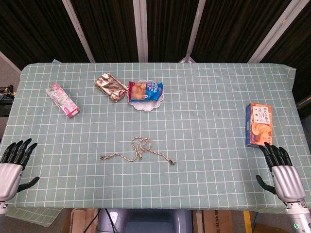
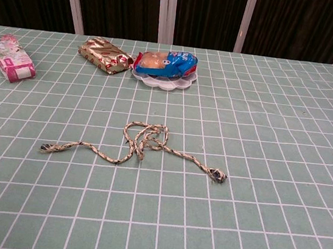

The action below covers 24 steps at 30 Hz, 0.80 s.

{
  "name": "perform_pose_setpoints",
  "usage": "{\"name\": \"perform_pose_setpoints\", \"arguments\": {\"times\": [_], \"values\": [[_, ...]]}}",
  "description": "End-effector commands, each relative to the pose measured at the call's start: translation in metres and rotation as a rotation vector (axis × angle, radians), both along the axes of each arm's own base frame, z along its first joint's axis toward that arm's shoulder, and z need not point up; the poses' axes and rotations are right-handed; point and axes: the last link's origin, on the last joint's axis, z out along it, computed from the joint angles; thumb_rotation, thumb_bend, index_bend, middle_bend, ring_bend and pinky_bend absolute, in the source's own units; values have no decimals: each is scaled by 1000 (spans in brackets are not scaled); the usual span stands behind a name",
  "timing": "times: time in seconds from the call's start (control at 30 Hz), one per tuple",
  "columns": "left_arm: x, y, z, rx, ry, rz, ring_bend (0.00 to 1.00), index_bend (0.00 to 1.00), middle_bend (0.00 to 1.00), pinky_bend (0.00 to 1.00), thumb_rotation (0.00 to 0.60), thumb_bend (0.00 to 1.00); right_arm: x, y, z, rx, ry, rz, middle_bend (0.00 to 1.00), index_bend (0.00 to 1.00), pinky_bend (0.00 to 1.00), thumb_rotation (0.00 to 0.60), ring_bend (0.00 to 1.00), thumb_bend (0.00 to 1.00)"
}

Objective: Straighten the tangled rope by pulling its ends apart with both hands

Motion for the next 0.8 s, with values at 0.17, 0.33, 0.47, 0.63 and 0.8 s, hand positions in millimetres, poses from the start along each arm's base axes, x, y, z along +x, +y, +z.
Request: {"name": "perform_pose_setpoints", "arguments": {"times": [0.17, 0.33, 0.47, 0.63, 0.8], "values": [[0, 0, 0, 0, 0, 0, 0, 46, 0, 0, 600, 38, 1, 0, 0, -1, -7, 3, 0, 0, 0, 600, 0, 333], [0, 0, 1, 3, -1, -4, 0, 46, 0, 0, 600, 38, 8, 0, -2, 4, -31, 23, 0, 0, 0, 600, 0, 333], [0, 0, 1, 2, -4, -6, 0, 46, 0, 0, 600, 38, 22, -2, -9, 20, -82, 52, 0, 0, 0, 600, 0, 333], [0, 1, 1, 1, -2, -8, 0, 46, 0, 0, 600, 38, 51, -14, -28, 74, -189, 57, 6, 39, 0, 600, 0, 333], [-1, 2, 2, 8, -6, -4, 0, 46, 0, 0, 600, 38, 87, -29, -61, 149, -225, 107, 60, 179, 0, 600, 0, 333]]}}
